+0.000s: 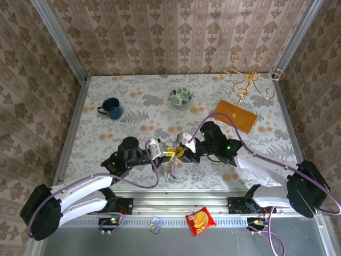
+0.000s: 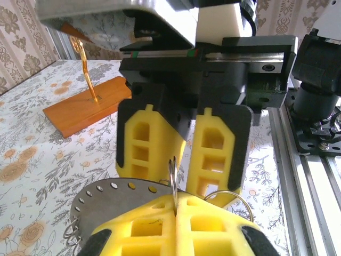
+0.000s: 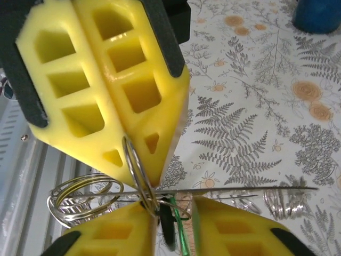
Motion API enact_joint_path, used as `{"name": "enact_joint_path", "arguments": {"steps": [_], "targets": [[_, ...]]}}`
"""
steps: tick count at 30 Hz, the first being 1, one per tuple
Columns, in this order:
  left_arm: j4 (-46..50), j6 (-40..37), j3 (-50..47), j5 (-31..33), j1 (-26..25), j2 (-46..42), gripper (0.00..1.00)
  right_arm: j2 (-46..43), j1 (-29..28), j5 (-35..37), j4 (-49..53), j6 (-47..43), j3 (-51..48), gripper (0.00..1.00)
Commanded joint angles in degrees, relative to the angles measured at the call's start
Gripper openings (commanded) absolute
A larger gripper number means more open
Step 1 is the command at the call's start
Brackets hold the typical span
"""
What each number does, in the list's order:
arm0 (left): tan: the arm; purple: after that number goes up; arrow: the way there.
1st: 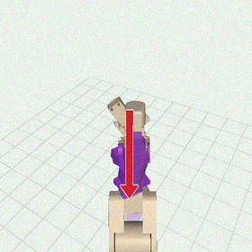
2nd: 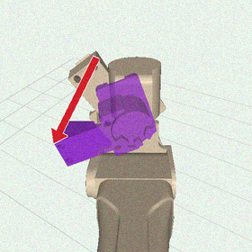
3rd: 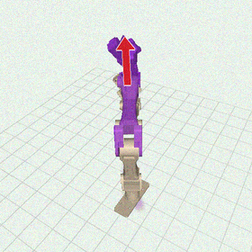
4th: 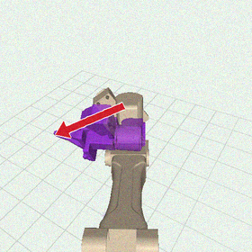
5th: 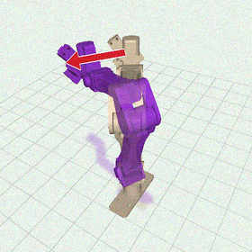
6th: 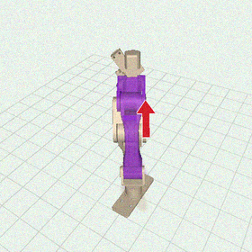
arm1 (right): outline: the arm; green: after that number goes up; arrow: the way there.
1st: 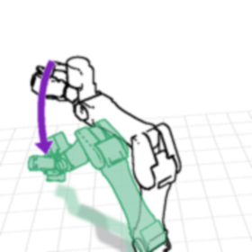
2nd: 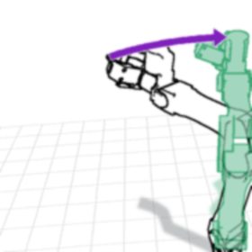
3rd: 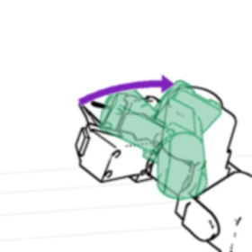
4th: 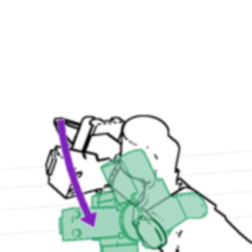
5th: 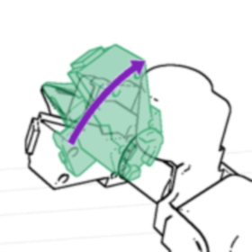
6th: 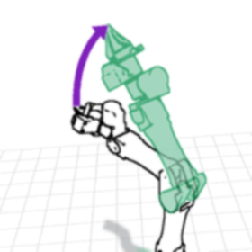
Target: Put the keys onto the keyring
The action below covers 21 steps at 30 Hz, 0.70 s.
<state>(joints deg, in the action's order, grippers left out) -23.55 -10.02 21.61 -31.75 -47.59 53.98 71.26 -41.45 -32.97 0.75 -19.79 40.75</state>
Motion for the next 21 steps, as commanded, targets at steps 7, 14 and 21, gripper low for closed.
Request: {"name": "enact_joint_path", "arguments": {"steps": [7,14,21], "targets": [[2.2,-1.3,0.9,-0.7,0.0,-1.3,0.0,-1.4,0.1,1.3,8.5,-4.6,5.2,0.07],[4.2,-2.1,1.3,-0.1,-0.1,-1.2,0.0,-2.4,0.1,1.4,12.2,-6.7,8.7,0.03],[6.2,-3.3,1.8,0.7,-0.1,-0.8,0.0,-3.8,0.1,2.8,15.2,-8.3,10.4,0.01]]}}
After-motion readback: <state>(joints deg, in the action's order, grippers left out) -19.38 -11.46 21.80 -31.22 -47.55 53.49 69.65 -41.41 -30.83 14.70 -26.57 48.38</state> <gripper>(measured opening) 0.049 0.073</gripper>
